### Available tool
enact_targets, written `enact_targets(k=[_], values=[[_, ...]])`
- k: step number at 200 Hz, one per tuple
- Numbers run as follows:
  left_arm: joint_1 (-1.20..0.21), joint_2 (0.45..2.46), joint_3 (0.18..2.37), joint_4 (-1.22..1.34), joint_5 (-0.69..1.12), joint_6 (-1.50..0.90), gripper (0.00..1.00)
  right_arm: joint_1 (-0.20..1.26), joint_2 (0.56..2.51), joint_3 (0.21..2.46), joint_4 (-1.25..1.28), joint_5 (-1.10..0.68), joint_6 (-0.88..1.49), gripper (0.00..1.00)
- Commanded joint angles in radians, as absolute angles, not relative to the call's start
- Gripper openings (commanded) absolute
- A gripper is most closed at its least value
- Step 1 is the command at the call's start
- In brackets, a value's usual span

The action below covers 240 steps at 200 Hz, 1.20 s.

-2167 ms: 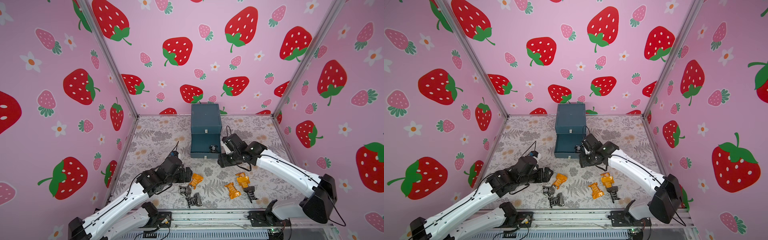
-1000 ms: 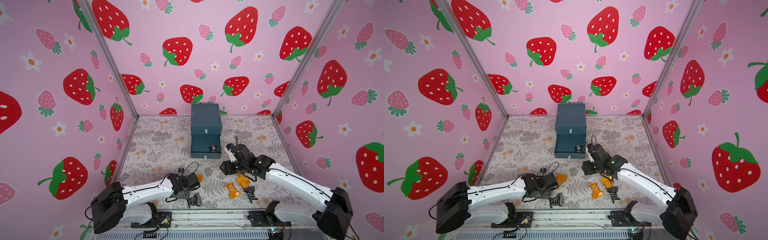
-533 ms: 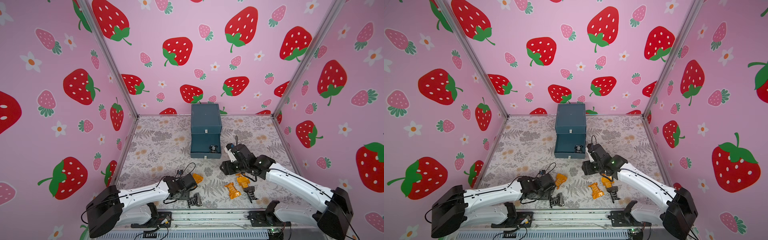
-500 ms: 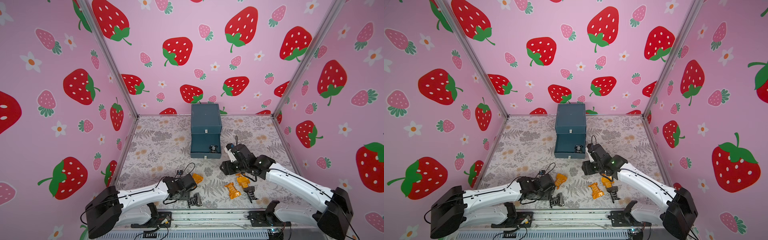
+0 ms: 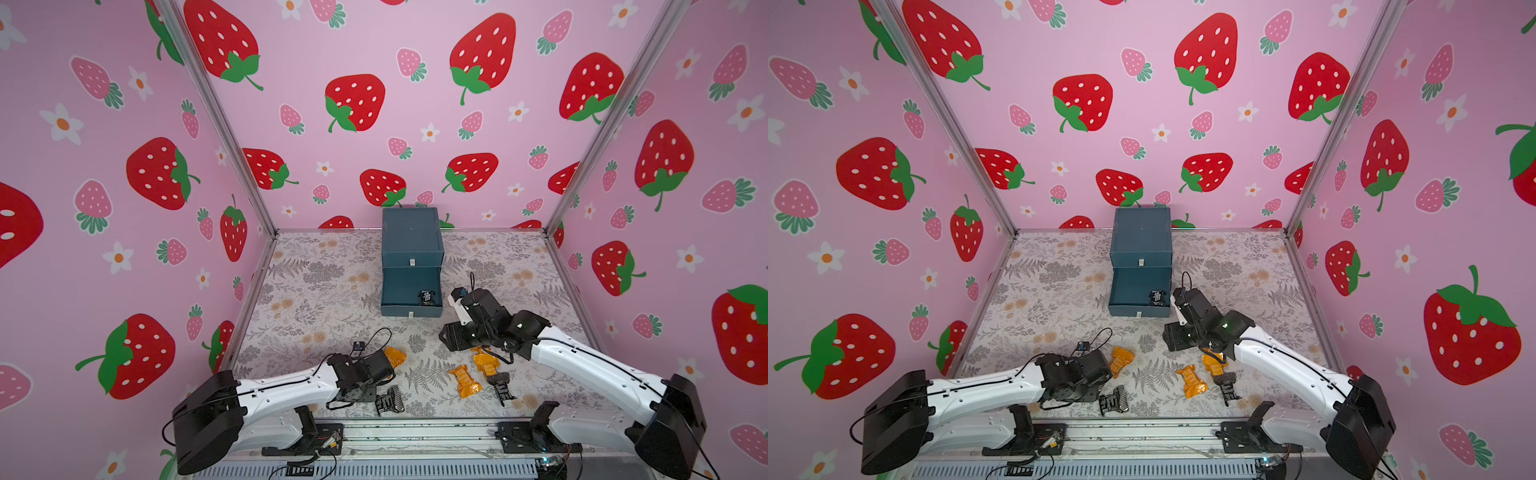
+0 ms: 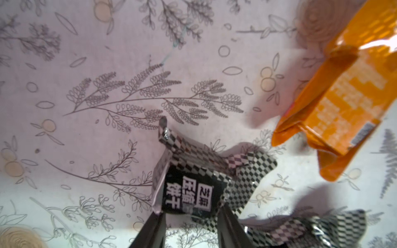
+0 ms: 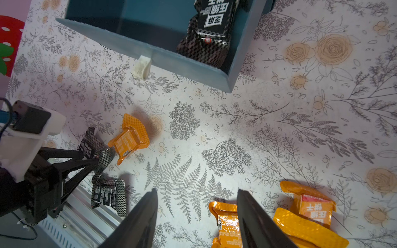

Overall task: Place the cookies into the drawer by color
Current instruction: Pick up the cookie at the center of the board.

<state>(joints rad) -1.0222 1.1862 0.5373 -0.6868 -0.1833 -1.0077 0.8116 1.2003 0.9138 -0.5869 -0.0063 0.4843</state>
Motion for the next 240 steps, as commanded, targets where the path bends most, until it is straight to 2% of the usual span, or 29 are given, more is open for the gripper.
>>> enact_targets(k=[1, 15, 28, 41, 49, 59, 68, 141, 179, 223, 240], values=[[-1.017, 1.189, 0.559, -0.757, -0.217, -1.004, 0.41, 0.822, 1.192, 0.905, -0.588, 0.003, 0.474, 0.64], [-0.985, 1.169, 0.575, -0.778, -0.234, -0.967, 0.44, 0.825, 1.19, 0.905, -0.589, 0.004, 0.474, 0.64], [-0.934, 1.142, 0.569, -0.742, -0.191, -0.907, 0.5, 0.826, 1.189, 0.905, -0.59, 0.005, 0.474, 0.64], [-0.876, 1.122, 0.562, -0.705, -0.15, -0.851, 0.52, 0.826, 1.19, 0.905, -0.59, 0.006, 0.472, 0.64], [-0.853, 1.114, 0.562, -0.695, -0.134, -0.827, 0.57, 0.827, 1.191, 0.905, -0.591, 0.006, 0.472, 0.64], [-0.832, 1.105, 0.564, -0.688, -0.119, -0.812, 0.68, 0.828, 1.191, 0.906, -0.592, 0.007, 0.472, 0.64], [-0.83, 1.091, 0.563, -0.681, -0.112, -0.818, 0.71, 0.828, 1.191, 0.907, -0.592, 0.008, 0.472, 0.64], [-0.914, 0.975, 0.519, -0.7, -0.126, -0.993, 0.71, 0.844, 1.201, 0.913, -0.601, 0.014, 0.472, 0.65], [-0.934, 0.988, 0.462, -0.584, -0.064, -1.02, 0.72, 0.852, 1.192, 0.914, -0.606, 0.036, 0.471, 0.65], [-0.894, 1.06, 0.465, -0.537, -0.08, -0.988, 0.88, 0.855, 1.183, 0.911, -0.603, 0.035, 0.477, 0.67], [-0.827, 1.074, 0.438, -0.444, -0.022, -0.948, 0.9, 0.856, 1.183, 0.911, -0.604, 0.036, 0.477, 0.68]])
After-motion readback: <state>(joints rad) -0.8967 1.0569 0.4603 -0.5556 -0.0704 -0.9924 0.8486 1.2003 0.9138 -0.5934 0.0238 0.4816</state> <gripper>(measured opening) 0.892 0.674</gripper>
